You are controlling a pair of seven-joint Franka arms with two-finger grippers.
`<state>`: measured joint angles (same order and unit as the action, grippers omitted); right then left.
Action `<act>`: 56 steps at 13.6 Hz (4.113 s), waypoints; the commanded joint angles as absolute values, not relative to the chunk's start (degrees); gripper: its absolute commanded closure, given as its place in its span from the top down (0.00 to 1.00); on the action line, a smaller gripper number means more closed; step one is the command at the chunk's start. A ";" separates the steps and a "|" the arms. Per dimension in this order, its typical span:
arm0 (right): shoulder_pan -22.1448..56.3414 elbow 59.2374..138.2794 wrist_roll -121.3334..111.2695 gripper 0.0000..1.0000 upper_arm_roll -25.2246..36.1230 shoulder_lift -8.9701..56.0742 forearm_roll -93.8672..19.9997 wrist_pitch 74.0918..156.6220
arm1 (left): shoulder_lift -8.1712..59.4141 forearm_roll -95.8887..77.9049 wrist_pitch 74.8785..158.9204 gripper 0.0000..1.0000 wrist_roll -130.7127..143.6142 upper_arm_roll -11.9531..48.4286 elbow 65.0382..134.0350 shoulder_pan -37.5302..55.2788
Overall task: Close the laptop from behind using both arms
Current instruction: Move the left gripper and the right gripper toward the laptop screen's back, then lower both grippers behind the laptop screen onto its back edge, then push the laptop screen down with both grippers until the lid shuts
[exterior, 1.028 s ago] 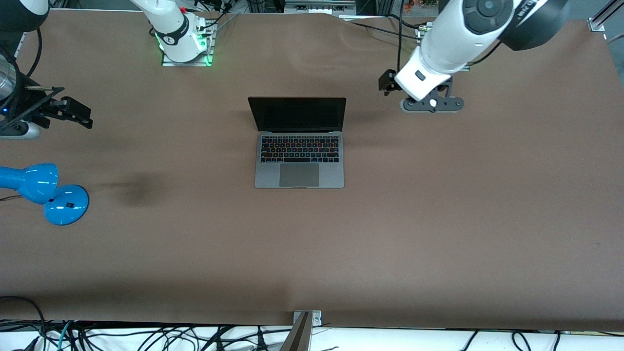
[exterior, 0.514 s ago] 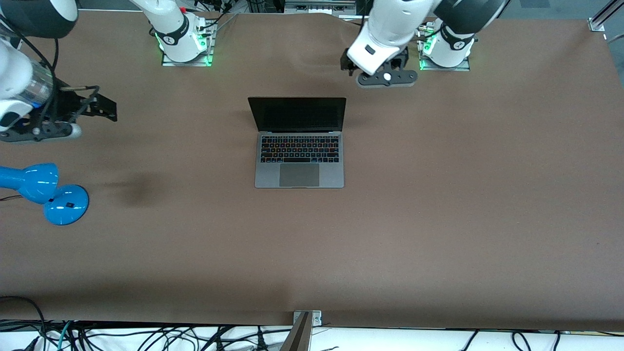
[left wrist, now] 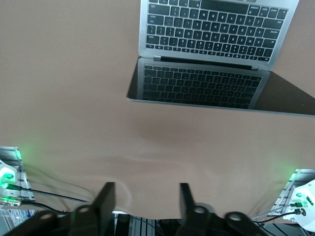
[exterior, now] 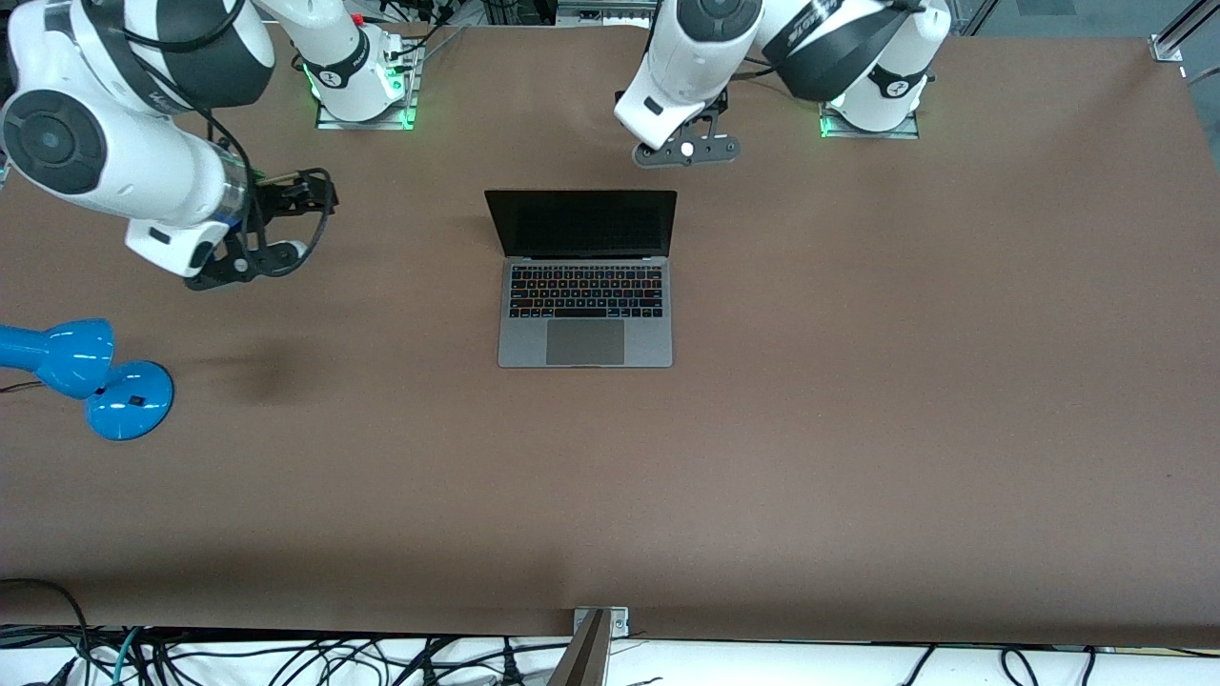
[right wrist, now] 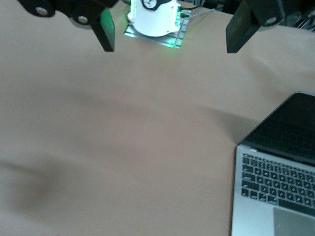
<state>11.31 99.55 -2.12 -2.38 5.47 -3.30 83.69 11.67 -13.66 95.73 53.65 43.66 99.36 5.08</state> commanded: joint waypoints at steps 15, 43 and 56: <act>11.34 105.12 18.81 0.00 -22.93 9.04 -12.65 81.03 | 18.27 -14.06 96.24 0.00 50.80 43.15 102.04 4.22; 16.44 92.38 21.18 0.00 -19.86 28.38 -6.07 96.33 | 37.70 -1.23 106.96 0.00 51.77 37.62 91.49 5.36; 16.52 89.48 21.18 0.00 -18.99 36.55 -2.73 108.97 | 42.18 0.53 107.58 0.00 51.59 35.77 86.40 5.45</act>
